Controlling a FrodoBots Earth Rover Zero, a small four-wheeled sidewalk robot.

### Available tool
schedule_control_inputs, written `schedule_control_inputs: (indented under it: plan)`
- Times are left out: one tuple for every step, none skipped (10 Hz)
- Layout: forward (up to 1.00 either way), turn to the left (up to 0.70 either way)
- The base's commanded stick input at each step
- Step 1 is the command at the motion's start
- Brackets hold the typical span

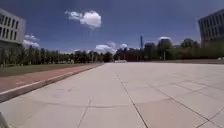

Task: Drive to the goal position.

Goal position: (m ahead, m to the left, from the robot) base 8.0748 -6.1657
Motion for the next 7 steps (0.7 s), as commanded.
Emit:
schedule_control_inputs:
  plan:
    - [0.50,0.00]
    - [0.50,0.00]
    - [0.50,0.00]
    - [0.50,0.00]
    - [0.50,0.00]
    - [0.50,0.00]
    - [0.50,0.00]
